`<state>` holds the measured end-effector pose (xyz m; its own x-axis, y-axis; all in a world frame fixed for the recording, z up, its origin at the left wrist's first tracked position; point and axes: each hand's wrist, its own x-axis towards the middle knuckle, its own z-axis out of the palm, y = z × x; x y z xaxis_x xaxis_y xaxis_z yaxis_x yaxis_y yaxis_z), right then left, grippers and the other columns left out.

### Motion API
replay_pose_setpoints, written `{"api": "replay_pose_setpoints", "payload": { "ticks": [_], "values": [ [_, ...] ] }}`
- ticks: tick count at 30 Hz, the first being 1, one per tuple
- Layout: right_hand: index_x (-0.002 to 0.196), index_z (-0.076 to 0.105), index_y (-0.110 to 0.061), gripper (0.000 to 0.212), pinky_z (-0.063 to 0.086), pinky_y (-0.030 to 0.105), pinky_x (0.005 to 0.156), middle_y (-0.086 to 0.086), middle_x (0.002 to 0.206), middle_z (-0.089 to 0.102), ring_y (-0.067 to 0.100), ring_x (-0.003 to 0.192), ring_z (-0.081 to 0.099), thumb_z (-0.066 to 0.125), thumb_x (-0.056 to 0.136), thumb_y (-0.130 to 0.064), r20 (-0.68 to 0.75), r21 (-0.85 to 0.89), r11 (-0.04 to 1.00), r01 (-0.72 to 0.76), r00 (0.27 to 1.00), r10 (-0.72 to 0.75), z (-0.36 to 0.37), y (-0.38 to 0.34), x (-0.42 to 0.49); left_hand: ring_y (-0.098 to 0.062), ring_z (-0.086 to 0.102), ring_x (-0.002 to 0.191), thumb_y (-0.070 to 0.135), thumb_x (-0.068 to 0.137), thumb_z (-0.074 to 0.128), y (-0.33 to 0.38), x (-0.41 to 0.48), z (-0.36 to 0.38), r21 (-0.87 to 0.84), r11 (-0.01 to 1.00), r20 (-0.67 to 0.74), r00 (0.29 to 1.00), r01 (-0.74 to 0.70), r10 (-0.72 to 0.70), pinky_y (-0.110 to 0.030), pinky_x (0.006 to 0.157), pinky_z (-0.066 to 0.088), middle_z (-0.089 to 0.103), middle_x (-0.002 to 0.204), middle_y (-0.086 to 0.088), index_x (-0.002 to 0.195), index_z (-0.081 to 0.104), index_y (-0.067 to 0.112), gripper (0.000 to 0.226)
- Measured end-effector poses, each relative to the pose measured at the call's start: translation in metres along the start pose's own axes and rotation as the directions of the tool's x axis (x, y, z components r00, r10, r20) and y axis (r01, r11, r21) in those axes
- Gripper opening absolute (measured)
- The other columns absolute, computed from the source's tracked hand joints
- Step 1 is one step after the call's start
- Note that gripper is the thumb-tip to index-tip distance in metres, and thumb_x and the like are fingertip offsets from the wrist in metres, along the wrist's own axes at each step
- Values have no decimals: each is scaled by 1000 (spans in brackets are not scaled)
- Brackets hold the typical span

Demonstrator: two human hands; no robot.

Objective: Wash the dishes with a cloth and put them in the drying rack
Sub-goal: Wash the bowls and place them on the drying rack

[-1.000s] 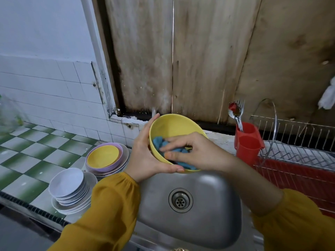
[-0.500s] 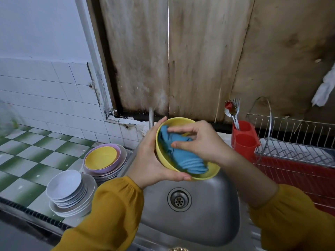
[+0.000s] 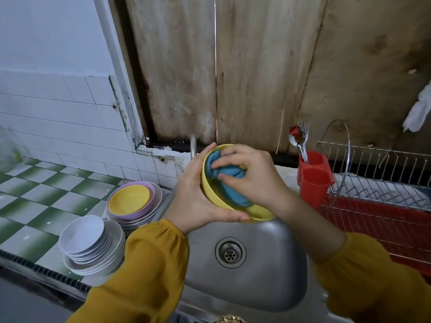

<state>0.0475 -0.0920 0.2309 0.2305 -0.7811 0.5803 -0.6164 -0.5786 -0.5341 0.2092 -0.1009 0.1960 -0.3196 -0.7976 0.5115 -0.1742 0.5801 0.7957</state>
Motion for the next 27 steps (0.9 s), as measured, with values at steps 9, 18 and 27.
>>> {"api": "replay_pose_setpoints", "payload": {
  "ticks": [9,18,27],
  "values": [
    [97,77,-30,25,49,37,81,0,108,53,19,99,57,68,84,-11,158,-510,860,19,985,72,-16,25,12,-14,50,128,74,34,84,-12,-2,-9,23,996,-15,996,89,-89,-50,106,43,52,138,3,146,37,22,132],
    [80,74,-26,29,43,11,82,-9,89,55,-4,88,55,79,70,0,-194,126,990,-55,978,79,21,26,3,-10,49,131,69,37,86,-14,-5,-2,-11,996,80,993,84,-83,-36,110,41,52,141,4,144,35,28,126],
    [82,74,-28,30,46,33,87,-4,102,60,11,95,56,70,74,1,688,-200,960,194,726,-3,-24,29,4,-18,52,126,73,32,85,-25,-3,-15,25,994,-7,995,103,-103,-51,106,42,54,135,-4,143,40,22,130]
  ]
}}
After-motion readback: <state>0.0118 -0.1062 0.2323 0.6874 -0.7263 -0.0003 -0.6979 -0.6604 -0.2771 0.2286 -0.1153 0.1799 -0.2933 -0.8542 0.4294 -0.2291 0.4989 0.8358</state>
